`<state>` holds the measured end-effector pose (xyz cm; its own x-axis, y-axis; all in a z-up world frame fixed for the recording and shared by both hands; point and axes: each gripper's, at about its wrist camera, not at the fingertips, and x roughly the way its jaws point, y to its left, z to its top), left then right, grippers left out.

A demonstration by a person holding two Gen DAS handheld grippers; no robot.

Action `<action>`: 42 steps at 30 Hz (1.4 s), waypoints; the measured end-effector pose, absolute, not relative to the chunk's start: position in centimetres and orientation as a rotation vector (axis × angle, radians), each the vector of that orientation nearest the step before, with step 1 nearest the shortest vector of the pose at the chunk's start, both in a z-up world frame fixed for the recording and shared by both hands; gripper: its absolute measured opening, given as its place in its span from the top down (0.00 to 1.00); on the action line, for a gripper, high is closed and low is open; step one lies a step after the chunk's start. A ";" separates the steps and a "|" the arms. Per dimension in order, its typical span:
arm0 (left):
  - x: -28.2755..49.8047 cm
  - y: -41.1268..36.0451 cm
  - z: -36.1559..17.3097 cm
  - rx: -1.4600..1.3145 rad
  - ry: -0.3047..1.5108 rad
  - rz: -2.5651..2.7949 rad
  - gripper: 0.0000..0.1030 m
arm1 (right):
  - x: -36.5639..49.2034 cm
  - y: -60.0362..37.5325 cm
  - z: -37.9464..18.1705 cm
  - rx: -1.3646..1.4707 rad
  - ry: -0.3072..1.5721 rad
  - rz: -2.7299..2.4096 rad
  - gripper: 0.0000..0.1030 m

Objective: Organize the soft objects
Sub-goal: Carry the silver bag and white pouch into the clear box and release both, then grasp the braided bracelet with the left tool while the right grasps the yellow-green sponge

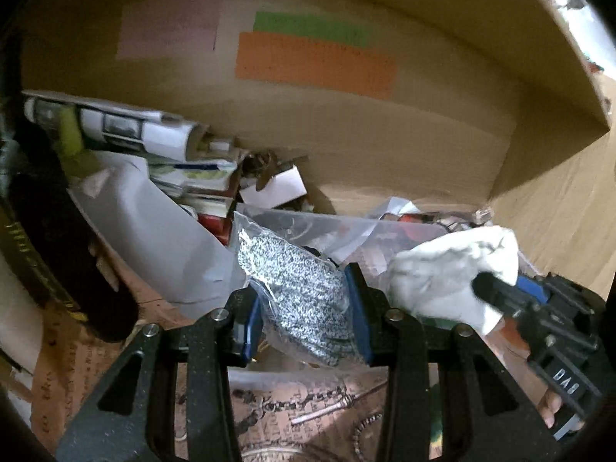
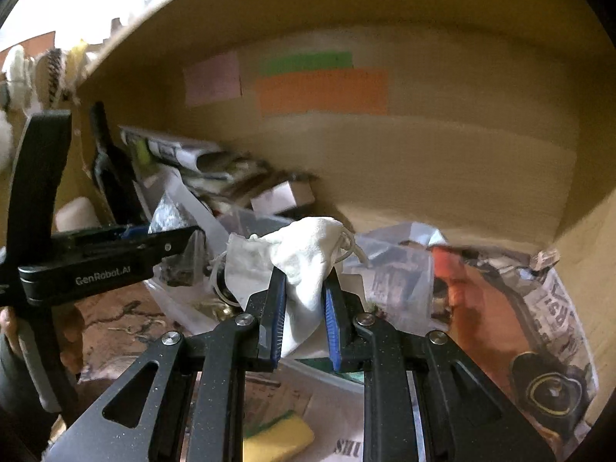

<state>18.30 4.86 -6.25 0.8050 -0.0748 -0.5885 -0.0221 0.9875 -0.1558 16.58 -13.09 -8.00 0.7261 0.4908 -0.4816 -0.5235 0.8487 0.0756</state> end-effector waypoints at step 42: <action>12.1 3.4 -5.1 -0.066 0.580 -0.040 0.04 | 13.0 -15.1 -7.5 -0.094 0.510 0.566 0.30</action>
<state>12.15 3.36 -5.07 0.8358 -0.0566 -0.5461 0.0192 0.9971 -0.0739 13.02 -15.06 -7.52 0.7236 0.4896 -0.4865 -0.5351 0.8432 0.0526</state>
